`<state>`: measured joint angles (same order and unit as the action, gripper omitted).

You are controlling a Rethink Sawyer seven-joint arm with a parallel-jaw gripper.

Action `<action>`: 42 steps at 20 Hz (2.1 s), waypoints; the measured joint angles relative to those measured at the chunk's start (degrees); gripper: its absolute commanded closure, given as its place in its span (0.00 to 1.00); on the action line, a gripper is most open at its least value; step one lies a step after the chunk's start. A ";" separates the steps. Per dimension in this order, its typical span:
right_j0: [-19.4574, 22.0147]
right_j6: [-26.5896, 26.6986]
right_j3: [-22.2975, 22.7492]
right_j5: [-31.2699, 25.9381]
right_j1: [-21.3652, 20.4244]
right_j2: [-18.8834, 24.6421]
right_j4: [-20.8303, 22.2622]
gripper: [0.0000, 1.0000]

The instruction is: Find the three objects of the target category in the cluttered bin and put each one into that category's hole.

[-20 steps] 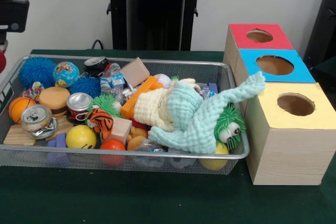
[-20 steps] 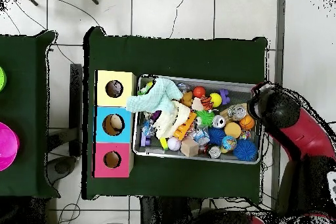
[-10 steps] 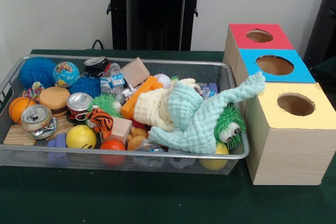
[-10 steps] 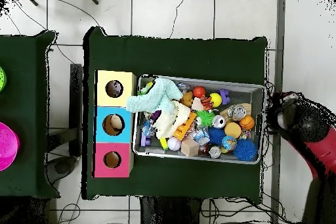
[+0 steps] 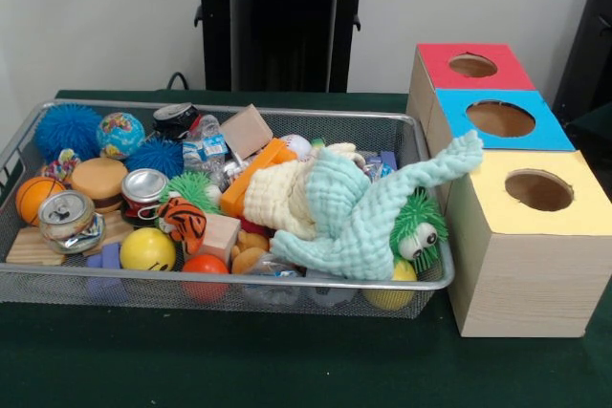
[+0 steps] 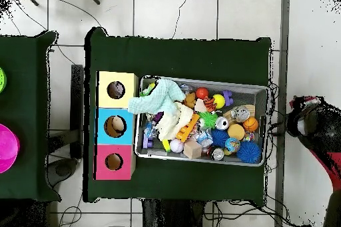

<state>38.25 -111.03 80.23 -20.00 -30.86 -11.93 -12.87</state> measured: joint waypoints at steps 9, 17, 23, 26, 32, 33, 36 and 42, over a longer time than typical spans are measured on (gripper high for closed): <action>0.27 0.00 0.01 0.00 -1.47 0.12 0.64 0.00; -3.63 0.00 -0.15 -0.01 -0.12 -1.45 0.46 0.00; -9.91 -0.18 -1.63 -0.01 2.72 -4.36 -1.97 0.00; -12.55 -0.95 -2.94 -0.02 4.42 -6.01 -3.82 0.00; -16.07 -2.66 -5.83 0.00 7.77 -9.01 -7.73 0.00; -17.10 -3.69 -6.73 -0.05 8.92 -9.98 -9.14 0.00; -18.61 -5.59 -8.13 -0.09 10.72 -11.43 -11.35 0.00; -21.06 -9.91 -10.32 -0.21 13.80 -14.11 -14.59 0.00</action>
<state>17.19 -120.94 69.91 -20.21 -17.06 -26.04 -27.46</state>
